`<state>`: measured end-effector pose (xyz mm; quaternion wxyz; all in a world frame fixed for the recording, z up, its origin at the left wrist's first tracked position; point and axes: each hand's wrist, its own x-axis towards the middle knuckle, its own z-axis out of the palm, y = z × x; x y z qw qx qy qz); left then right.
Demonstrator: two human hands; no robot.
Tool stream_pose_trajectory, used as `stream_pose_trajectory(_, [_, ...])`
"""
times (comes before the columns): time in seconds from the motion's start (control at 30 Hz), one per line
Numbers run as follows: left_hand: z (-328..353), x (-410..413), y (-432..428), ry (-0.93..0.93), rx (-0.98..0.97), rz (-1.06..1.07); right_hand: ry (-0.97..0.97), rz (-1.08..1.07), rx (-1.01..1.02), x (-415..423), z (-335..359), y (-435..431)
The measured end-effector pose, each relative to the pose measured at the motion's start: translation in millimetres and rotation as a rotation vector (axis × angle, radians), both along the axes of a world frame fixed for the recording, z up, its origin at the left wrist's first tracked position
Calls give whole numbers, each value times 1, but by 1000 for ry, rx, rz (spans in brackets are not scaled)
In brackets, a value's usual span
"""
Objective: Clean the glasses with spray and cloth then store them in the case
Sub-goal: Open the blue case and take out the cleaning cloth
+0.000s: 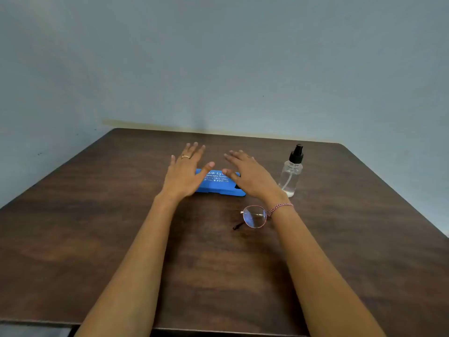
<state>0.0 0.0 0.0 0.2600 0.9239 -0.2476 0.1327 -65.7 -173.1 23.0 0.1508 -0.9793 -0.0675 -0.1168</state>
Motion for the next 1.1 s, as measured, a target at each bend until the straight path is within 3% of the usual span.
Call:
stream_pose_trajectory(0.2, [-1, 3, 9, 122, 142, -95, 32, 14, -55, 2, 0, 3])
stream_pose_trajectory(1.1, [0, 7, 15, 164, 70, -130, 131, 11, -187, 4, -1, -3])
